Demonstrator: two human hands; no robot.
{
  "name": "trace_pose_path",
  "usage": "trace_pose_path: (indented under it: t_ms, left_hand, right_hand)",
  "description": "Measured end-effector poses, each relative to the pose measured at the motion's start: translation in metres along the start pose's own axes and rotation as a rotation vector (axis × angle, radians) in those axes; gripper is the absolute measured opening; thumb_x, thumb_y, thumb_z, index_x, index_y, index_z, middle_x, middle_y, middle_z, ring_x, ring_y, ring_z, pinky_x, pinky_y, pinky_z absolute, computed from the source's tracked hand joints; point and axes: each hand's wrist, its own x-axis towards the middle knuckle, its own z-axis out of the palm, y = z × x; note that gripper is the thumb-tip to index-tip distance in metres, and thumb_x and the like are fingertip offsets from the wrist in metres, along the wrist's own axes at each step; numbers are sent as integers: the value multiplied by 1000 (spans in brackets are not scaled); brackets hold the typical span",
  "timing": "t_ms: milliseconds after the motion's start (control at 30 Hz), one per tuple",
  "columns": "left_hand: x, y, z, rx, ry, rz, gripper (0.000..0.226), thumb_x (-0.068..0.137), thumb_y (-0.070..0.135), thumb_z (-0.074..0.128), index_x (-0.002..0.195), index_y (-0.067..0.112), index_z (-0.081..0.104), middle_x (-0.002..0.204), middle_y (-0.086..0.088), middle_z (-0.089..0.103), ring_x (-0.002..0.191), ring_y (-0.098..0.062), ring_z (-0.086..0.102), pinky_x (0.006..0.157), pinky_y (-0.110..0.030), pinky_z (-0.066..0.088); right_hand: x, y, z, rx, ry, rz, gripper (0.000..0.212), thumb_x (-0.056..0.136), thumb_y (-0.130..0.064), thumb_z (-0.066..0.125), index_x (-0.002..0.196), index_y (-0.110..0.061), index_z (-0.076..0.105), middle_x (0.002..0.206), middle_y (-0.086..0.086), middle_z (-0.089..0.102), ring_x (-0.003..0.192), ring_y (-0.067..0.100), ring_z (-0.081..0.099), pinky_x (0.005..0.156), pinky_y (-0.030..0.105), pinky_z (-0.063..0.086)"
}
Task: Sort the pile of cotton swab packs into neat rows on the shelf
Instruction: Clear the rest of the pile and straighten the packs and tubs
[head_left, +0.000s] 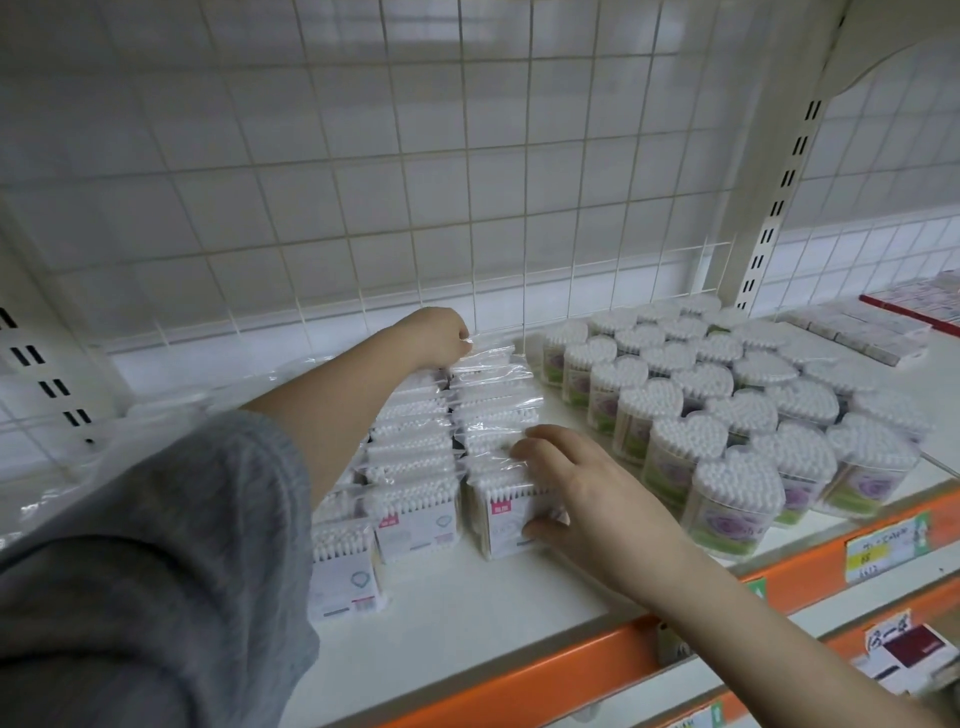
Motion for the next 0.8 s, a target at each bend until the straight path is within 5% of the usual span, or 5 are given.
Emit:
trace_pose_path:
  t_ms: [233, 367, 533, 667, 800]
  left_hand:
    - [0, 0, -1, 4, -11, -102, 24, 95, 32, 48, 87, 10, 53, 84, -6, 54, 78, -23, 48, 69, -27, 38]
    - [-1, 4, -4, -19, -64, -141, 38, 94, 30, 47, 62, 11, 42, 62, -3, 43, 55, -18, 38, 51, -25, 30]
    - [-5, 3, -3, -35, -103, -138, 21, 94, 29, 44, 81, 13, 49, 84, -2, 48, 76, -20, 44, 55, -25, 30]
    - [-4, -4, 1, -171, -119, -112, 15, 95, 29, 45, 86, 17, 43, 88, 2, 40, 87, -19, 37, 57, -22, 24]
    - [-6, -7, 3, -323, -61, -92, 13, 93, 27, 52, 103, 21, 57, 101, 5, 48, 98, -19, 48, 77, -27, 39]
  right_hand:
    - [-2, 0, 0, 123, -2, 65, 69, 66, -16, 80, 129, -20, 52, 140, 1, 44, 127, 18, 46, 99, 9, 24]
    - [-5, -2, 0, 258, -11, 129, 68, 70, -12, 76, 131, -26, 48, 145, -9, 34, 131, 8, 38, 96, -2, 16]
    - [-11, -9, 5, 360, 5, 257, 68, 72, -9, 72, 128, -38, 46, 152, -7, 19, 129, 6, 37, 85, 3, 27]
    - [-12, -11, 4, 523, 15, 276, 67, 69, 0, 74, 121, -36, 50, 101, -23, 48, 80, -11, 48, 68, 0, 34]
    - [-11, -12, 2, 535, 14, 277, 65, 71, 2, 73, 122, -31, 51, 88, -27, 46, 74, -15, 46, 64, 2, 35]
